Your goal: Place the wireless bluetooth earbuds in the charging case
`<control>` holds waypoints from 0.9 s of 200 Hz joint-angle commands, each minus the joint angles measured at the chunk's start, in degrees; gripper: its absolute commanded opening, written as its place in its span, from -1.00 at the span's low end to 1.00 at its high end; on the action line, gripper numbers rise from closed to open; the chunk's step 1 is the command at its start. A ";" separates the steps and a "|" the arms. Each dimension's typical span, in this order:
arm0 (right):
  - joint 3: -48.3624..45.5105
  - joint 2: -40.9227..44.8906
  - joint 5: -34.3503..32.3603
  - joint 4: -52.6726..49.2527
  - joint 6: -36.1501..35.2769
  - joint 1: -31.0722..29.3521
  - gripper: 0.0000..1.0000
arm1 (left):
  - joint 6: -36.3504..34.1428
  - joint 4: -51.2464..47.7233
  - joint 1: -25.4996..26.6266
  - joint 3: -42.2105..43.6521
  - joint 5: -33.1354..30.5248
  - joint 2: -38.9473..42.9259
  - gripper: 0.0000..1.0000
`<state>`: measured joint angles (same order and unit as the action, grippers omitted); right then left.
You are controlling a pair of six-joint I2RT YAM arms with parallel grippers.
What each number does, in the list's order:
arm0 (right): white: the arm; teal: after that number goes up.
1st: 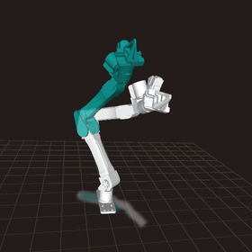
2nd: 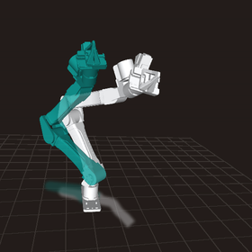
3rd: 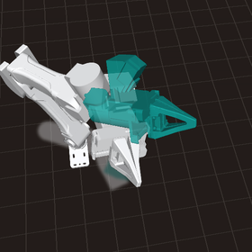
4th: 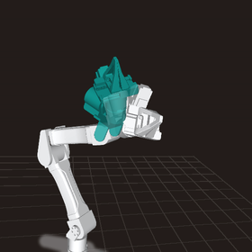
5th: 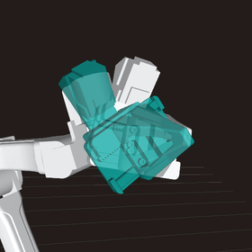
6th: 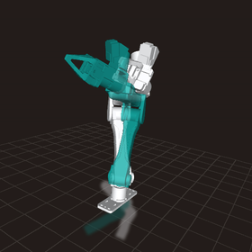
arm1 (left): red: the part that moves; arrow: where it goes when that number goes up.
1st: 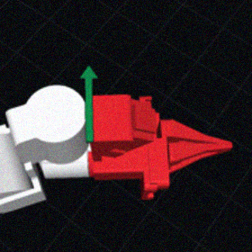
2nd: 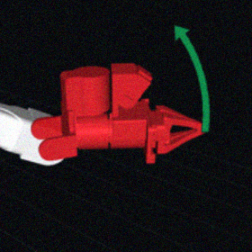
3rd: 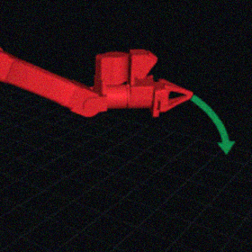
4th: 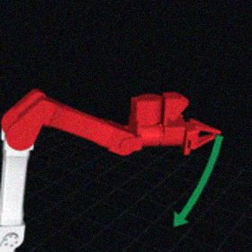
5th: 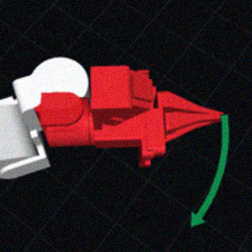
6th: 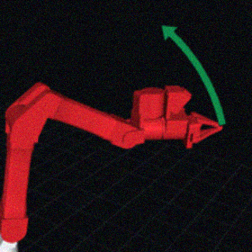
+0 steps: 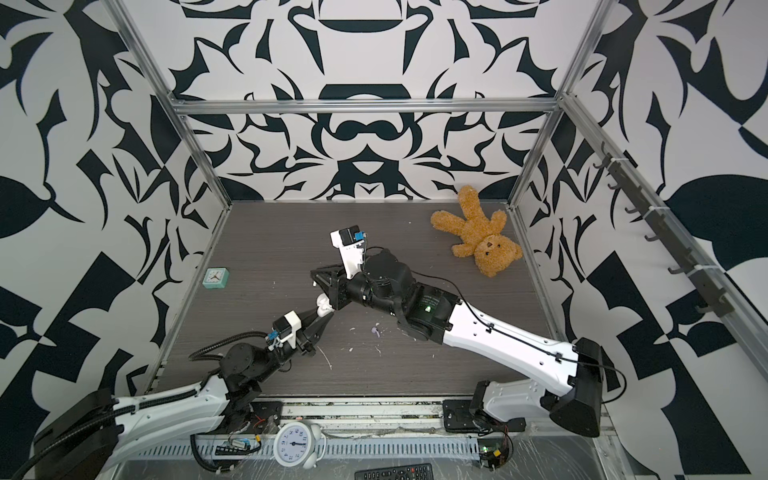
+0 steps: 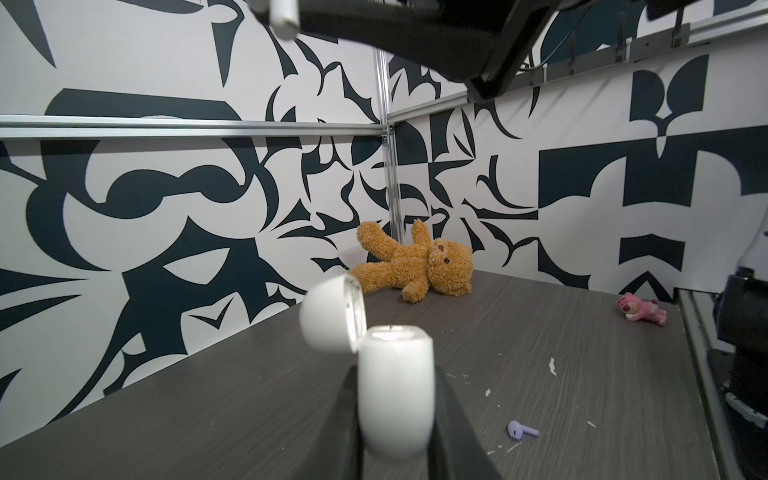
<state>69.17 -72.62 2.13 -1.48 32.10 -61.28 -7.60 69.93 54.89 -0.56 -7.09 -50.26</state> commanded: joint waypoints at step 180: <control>-8.26 4.99 -1.44 3.79 0.06 -0.24 -0.69 | 1.13 11.78 0.21 0.47 0.33 -0.94 -1.00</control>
<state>61.04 -67.59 0.21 -1.34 31.48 -61.28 -7.53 78.50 54.94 -0.56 -7.27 -51.59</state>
